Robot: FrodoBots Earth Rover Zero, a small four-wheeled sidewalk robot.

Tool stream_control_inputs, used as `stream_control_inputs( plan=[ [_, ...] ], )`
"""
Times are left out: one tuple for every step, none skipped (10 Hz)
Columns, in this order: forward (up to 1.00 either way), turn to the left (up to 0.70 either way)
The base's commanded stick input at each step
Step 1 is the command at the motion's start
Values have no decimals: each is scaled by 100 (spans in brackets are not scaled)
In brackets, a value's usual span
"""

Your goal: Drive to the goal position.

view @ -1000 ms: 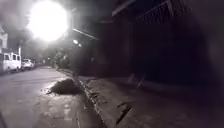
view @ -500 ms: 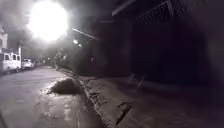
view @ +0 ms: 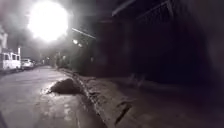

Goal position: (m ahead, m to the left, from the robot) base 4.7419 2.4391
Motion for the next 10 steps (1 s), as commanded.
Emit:
stream_control_inputs(
  plan=[
    [0,0],
    [0,0],
    [-12,-2],
    [-48,-7],
    [-50,-50],
    [-50,-50],
    [-50,-50],
    [-50,-50],
    [-50,-50],
    [-50,-50]
  ],
)
